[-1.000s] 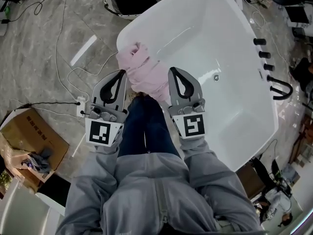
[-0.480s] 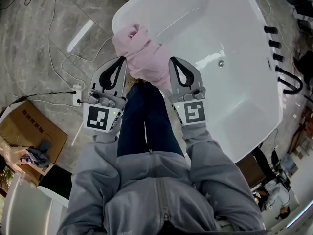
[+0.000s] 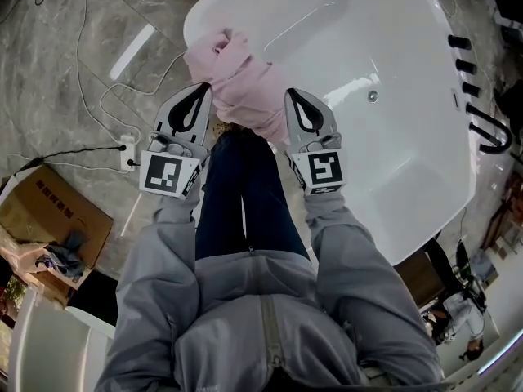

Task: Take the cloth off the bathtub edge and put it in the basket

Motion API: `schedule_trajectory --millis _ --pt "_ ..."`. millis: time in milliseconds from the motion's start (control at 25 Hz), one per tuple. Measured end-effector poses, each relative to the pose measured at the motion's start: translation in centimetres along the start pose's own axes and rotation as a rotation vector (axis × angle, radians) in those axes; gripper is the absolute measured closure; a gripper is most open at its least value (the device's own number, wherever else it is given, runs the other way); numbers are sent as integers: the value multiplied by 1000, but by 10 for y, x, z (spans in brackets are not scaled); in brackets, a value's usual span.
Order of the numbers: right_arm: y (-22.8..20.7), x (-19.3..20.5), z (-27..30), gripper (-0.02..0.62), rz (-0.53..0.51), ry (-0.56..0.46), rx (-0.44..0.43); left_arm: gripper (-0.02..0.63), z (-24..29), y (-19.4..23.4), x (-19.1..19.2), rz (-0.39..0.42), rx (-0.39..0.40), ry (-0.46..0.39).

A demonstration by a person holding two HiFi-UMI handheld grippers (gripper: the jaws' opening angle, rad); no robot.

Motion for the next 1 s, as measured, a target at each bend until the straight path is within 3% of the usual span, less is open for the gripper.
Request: schedule_trajectory --millis 240,560,640,760,1000 --pt "-4 17 9 591 62 79 -6 600 16 8 22 -4 20 61" --pt "-12 39 23 555 209 228 -85 582 33 19 38 -38 78 152" --pt "-15 43 25 513 252 257 -114 430 39 21 40 -54 94 175" --pt "-18 50 28 350 326 302 -178 405 46 24 44 -65 111 213" --pt "-17 64 32 189 368 386 -274 331 57 30 55 -82 133 298"
Point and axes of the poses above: the fingertips, and each gripper's own axes: z forward along the fingers, y to its left, x out of its underside, the point moved 10 cm from there along -z, backward along the fingers, and after that the axes turned 11 degrees about y, right-handed, at the moved point
